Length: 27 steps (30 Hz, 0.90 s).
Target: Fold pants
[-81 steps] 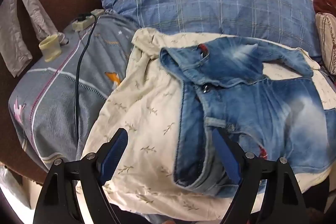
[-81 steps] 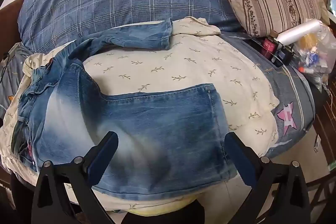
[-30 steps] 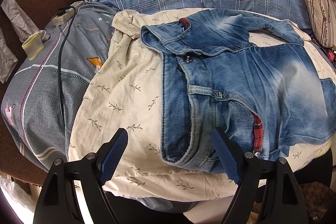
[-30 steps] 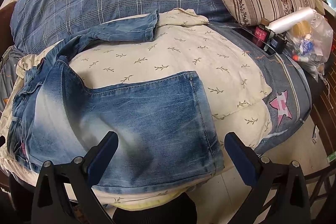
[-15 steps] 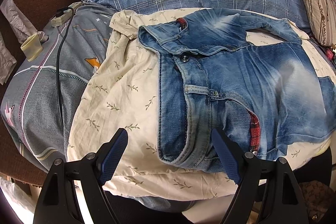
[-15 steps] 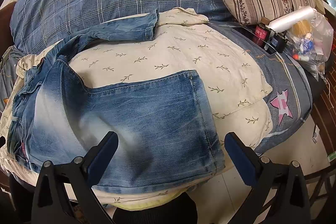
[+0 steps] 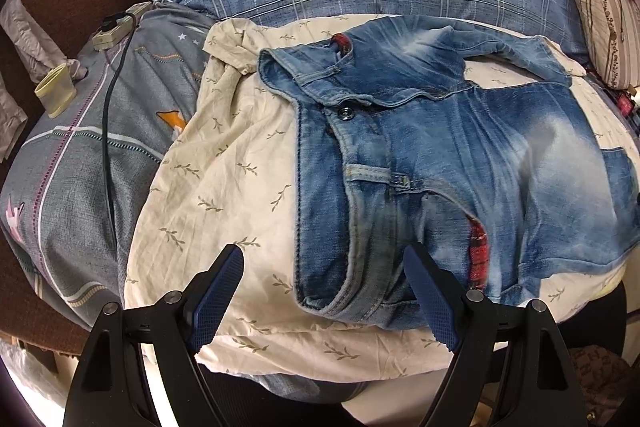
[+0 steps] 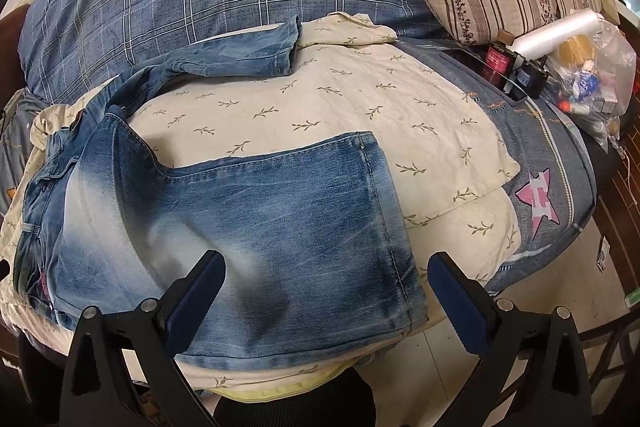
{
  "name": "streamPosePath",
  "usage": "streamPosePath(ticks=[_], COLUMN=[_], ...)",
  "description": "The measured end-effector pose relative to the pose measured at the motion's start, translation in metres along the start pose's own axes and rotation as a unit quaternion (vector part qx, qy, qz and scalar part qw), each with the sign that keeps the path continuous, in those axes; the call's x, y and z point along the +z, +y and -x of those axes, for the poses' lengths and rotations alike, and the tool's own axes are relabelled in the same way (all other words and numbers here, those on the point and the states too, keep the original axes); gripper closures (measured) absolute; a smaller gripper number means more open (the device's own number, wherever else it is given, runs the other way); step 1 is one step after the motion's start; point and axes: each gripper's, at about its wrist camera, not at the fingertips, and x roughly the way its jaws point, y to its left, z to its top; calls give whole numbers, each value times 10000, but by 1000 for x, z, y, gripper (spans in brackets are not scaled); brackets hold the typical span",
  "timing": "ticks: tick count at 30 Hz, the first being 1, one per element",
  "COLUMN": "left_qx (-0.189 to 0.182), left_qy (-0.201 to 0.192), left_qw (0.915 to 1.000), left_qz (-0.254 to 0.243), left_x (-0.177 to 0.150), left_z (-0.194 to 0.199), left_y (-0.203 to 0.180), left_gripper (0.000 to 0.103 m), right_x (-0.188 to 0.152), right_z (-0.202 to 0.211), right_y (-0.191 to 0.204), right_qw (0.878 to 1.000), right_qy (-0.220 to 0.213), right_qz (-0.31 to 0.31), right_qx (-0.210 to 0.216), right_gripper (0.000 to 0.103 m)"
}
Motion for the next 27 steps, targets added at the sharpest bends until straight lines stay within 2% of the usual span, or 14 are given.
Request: streamPosePath(ticks=[4,7,11,13,16,18,20,22,23,24,25,26,27], left_qx=[-105,45,-21,-181,-426,-539,-889,-1221,-1249,-1068,-931,-885,-1043], left_qy=[84,72,181,356,683,983,1275,1485,1485,1377,1223,1139,1149], left_qw=[9997,9992,9971,9949,9907,9872,9812,9748,9756,9814,9866,9888,9875], left_qz=[190,391,740,926,1099,1134,1143,1129,1022,801,539,373,285], left_x=[13,29,52,62,67,66,62,54,52,52,53,53,56], left_z=[0,-1,-12,-27,-54,-77,-99,-111,-114,-115,-114,-114,-112], left_y=[14,31,49,56,57,53,46,35,29,21,14,10,9], left_gripper=[21,21,20,20,20,21,21,22,21,22,33,44,67], right_x=[6,17,33,40,45,44,44,43,41,39,36,35,35], right_z=[-2,-7,-26,-44,-71,-91,-94,-91,-89,-86,-85,-83,-81], right_y=[-14,-43,-76,-85,-87,-79,-66,-52,-46,-39,-32,-26,-25], right_qw=[9997,9981,9946,9934,9892,9869,9931,9960,9963,9973,9982,9979,9968], right_qy=[-48,-74,27,197,518,789,697,563,504,417,306,187,113], right_qz=[-210,-608,-1034,-1123,-1243,-1182,-825,-455,-324,-119,149,373,489], right_qx=[98,6,24,149,570,760,450,526,610,595,490,495,627], right_gripper=[1,1,1,1,1,0,0,0,1,5,11,41,65])
